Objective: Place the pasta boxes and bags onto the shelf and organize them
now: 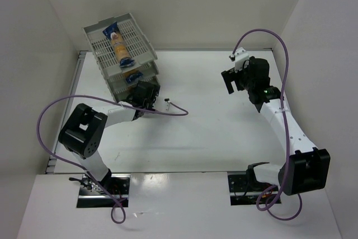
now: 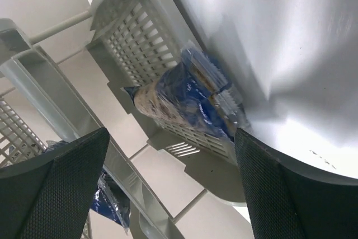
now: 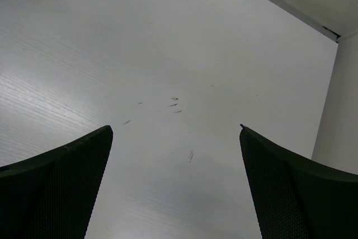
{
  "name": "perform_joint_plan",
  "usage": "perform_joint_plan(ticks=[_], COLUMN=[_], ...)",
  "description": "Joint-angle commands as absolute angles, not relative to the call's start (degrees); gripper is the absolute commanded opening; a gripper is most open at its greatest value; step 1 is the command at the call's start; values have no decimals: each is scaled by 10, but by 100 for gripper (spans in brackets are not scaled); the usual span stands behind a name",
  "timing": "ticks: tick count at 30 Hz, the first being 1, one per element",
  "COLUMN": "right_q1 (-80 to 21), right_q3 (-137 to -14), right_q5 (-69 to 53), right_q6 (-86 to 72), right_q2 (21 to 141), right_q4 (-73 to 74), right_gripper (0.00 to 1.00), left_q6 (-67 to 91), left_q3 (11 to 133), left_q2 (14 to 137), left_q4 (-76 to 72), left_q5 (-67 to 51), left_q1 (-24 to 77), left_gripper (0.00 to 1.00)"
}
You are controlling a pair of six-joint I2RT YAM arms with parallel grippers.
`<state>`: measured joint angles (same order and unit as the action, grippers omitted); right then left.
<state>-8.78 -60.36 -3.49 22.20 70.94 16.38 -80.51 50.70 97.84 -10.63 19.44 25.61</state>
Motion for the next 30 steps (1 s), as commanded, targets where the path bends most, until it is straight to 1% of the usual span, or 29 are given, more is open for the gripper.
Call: perform_joint_plan(ticks=[1, 4, 9, 15, 25, 30], right_q1=[-93, -93, -93, -93, -93, -93], right_q3=[-604, -610, -610, -605, -594, -594], right_q5=[-35, -35, -35, -35, -40, -40], right_q6=[224, 224, 224, 224, 224, 224], right_q2=[693, 693, 693, 688, 683, 678], right_q4=[151, 151, 157, 157, 157, 157], right_gripper=[99, 99, 99, 99, 99, 99], left_q6=[-809, -814, -809, -832, -825, -825], left_q3=[510, 510, 544, 544, 549, 549], left_q2=[961, 992, 1028, 1023, 963, 963], left_q4=[-164, -164, -183, -207, -193, -199], left_q5=[219, 226, 238, 257, 304, 316], left_q1=[250, 231, 206, 200, 200, 189], left_gripper=[100, 100, 100, 100, 100, 100])
